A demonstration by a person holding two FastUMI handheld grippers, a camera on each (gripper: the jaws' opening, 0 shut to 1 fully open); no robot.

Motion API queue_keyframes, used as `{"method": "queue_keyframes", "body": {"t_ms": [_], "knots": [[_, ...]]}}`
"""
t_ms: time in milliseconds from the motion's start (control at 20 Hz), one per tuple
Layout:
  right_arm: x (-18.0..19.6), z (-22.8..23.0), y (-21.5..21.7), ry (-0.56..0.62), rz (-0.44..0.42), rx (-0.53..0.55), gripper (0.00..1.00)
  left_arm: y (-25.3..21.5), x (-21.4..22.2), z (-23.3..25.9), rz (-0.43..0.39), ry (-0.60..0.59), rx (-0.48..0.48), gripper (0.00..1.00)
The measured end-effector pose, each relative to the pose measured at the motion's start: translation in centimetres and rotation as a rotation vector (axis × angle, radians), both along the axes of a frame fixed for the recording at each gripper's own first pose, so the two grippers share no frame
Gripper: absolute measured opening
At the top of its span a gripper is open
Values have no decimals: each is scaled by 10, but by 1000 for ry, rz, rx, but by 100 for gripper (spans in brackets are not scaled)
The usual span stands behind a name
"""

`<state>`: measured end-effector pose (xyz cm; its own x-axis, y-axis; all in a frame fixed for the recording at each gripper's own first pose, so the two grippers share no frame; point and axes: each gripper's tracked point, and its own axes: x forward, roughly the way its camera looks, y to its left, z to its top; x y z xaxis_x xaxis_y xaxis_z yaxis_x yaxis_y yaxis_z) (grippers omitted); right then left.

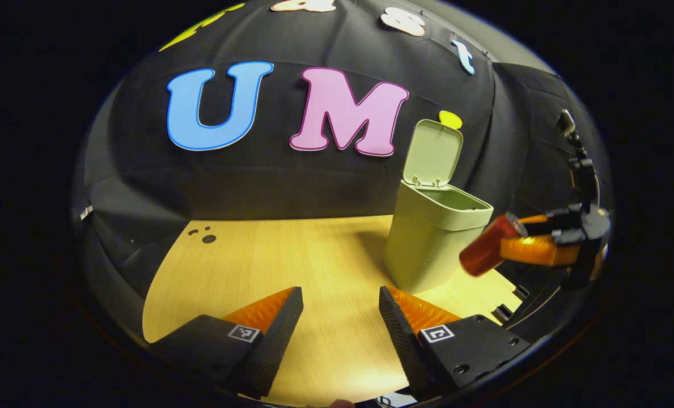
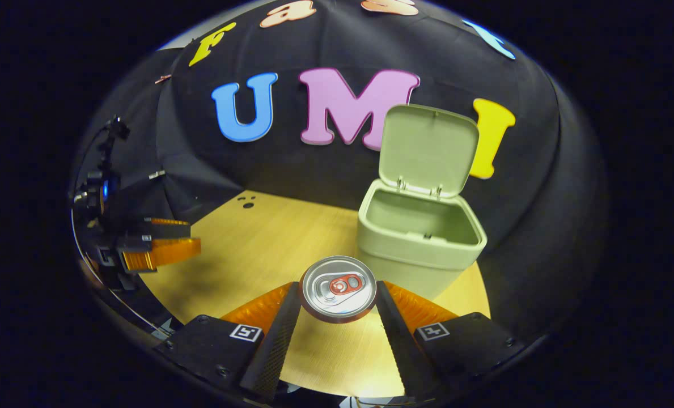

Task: Press the lid of the desktop garbage bin to open it, pick up the crumpled paper on the desktop and throw it into the bin, then pick up the pop can on the desktop and drop it into the bin, and finally close the garbage bin lid.

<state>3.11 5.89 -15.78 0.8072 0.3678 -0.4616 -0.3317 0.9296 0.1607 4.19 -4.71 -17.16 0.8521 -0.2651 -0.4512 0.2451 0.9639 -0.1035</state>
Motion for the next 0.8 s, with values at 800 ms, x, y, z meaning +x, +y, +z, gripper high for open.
{"method": "queue_keyframes", "body": {"t_ms": [800], "knots": [[151, 8, -101, -85, -149, 38, 83, -23, 33, 5, 124, 2, 12, 91]]}}
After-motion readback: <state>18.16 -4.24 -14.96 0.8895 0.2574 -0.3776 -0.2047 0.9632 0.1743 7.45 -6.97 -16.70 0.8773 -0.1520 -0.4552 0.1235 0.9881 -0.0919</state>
